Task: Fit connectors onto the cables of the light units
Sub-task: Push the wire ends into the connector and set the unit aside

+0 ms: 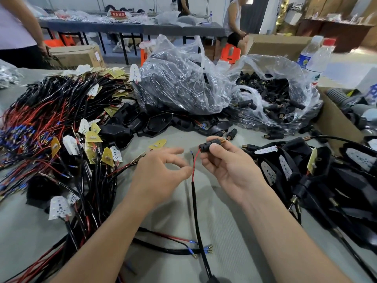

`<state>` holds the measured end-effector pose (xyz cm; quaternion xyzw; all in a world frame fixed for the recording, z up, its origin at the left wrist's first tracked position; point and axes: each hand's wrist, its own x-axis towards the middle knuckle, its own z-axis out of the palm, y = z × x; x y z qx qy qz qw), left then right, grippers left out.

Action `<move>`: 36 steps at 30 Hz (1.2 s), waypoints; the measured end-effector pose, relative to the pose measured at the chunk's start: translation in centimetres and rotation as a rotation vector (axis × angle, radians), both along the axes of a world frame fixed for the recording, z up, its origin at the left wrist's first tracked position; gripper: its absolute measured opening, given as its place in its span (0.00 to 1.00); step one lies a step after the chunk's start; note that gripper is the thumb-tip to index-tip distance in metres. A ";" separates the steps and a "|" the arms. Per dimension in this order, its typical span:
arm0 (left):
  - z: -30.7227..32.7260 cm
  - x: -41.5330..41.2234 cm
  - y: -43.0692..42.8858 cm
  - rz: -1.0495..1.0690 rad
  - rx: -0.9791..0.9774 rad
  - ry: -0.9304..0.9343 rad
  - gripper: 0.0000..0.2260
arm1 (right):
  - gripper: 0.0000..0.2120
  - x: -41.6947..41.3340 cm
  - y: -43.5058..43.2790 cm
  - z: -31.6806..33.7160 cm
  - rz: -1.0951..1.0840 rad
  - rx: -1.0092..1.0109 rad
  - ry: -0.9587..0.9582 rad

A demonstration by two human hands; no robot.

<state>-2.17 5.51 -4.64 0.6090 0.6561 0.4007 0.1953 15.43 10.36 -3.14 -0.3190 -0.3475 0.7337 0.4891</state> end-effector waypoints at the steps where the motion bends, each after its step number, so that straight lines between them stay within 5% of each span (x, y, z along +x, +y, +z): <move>1: 0.1 0.0 0.0 -0.019 -0.027 -0.045 0.03 | 0.07 0.0 0.0 0.0 -0.002 0.001 0.011; 7: -0.1 0.3 0.1 -0.015 0.035 -0.096 0.06 | 0.07 -0.3 -0.2 0.0 0.012 0.030 0.025; 16: 0.0 0.7 -0.3 -0.056 0.134 0.071 0.05 | 0.12 -0.2 -0.8 -0.2 0.159 0.188 -0.278; 20: 0.1 0.3 -0.2 0.021 -0.055 -0.140 0.11 | 0.15 0.0 -0.6 0.1 0.153 0.122 -0.254; 25: 0.8 0.8 0.1 0.075 -0.281 -0.773 0.14 | 0.14 -0.2 -0.7 0.6 0.122 0.040 -0.098; 36: 0.9 0.7 -0.1 -0.182 -0.410 -0.836 0.11 | 0.08 -0.3 -1.3 0.6 0.271 0.051 -0.153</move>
